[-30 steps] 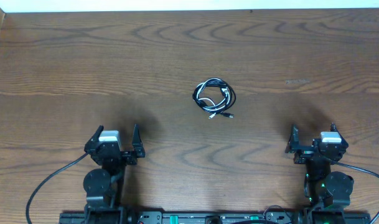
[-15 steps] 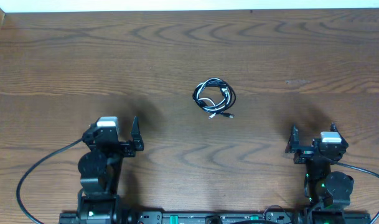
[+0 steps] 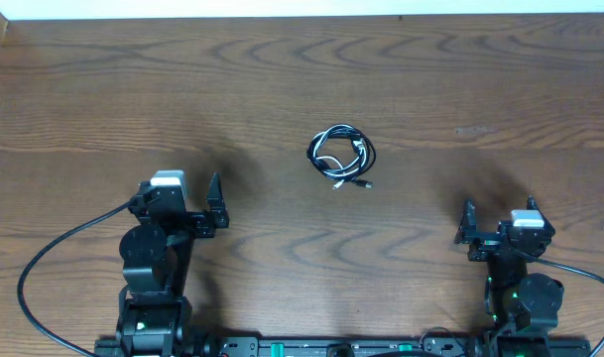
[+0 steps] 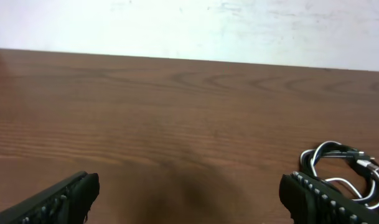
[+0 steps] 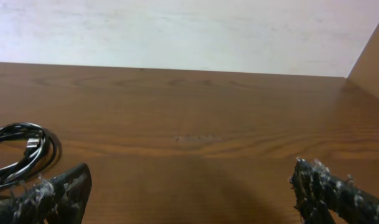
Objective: Untangle cables
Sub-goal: 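Move the left gripper forward toward the tangled black-white cable bundle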
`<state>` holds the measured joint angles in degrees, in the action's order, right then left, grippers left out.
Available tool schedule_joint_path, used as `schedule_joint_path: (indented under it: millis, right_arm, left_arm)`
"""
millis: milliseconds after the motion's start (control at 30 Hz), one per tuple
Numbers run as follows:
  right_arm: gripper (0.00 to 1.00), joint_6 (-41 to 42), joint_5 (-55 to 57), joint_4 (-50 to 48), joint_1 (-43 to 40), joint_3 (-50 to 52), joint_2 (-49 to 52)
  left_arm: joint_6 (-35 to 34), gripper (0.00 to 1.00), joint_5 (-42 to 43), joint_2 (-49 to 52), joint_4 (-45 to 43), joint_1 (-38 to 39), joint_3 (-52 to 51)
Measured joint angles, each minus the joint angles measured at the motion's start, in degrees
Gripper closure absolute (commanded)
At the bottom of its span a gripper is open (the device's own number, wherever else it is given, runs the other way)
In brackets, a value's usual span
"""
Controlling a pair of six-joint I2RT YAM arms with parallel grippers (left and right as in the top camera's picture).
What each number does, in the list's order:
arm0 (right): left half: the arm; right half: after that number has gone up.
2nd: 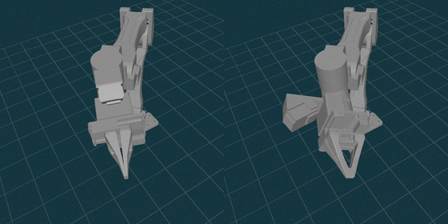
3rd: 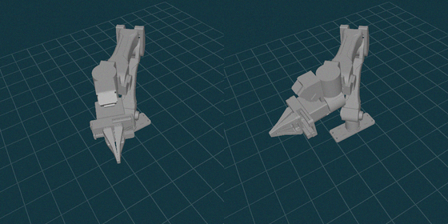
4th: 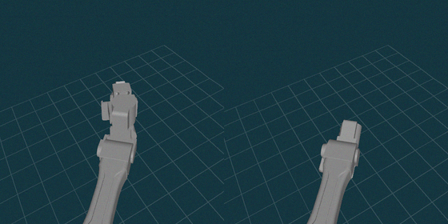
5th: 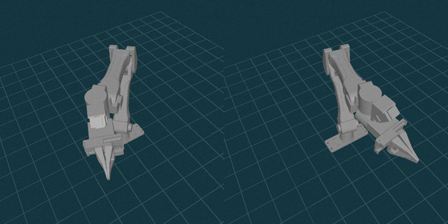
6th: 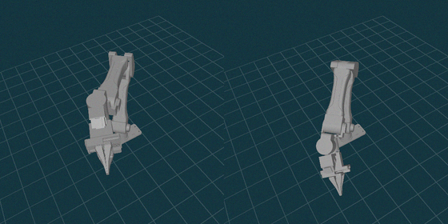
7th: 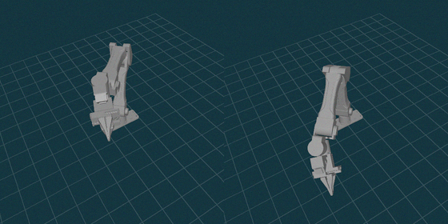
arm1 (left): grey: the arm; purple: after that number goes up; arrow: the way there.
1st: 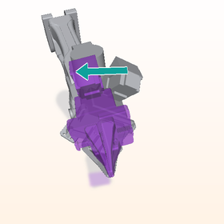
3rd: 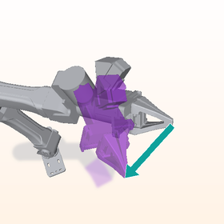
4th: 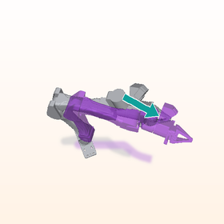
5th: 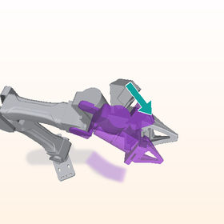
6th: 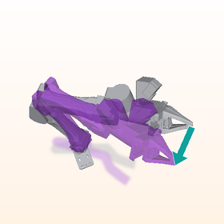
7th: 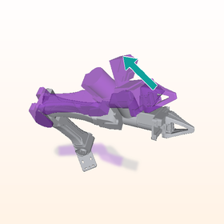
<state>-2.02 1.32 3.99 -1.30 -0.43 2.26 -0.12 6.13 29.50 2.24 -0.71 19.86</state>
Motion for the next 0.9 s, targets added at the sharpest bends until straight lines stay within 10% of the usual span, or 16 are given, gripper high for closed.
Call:
schedule_joint_path:
  millis: [600,900]
  right_arm:
    - [0.01,0.02,0.00,0.00,0.00,0.02,0.02]
    - [0.01,0.02,0.00,0.02,0.00,0.00,0.04]
  left_arm:
    - [-5.01,0.02,-0.04,0.63,6.73,0.00,1.05]
    - [-1.66,0.02,-0.02,12.90,22.80,0.00,19.54]
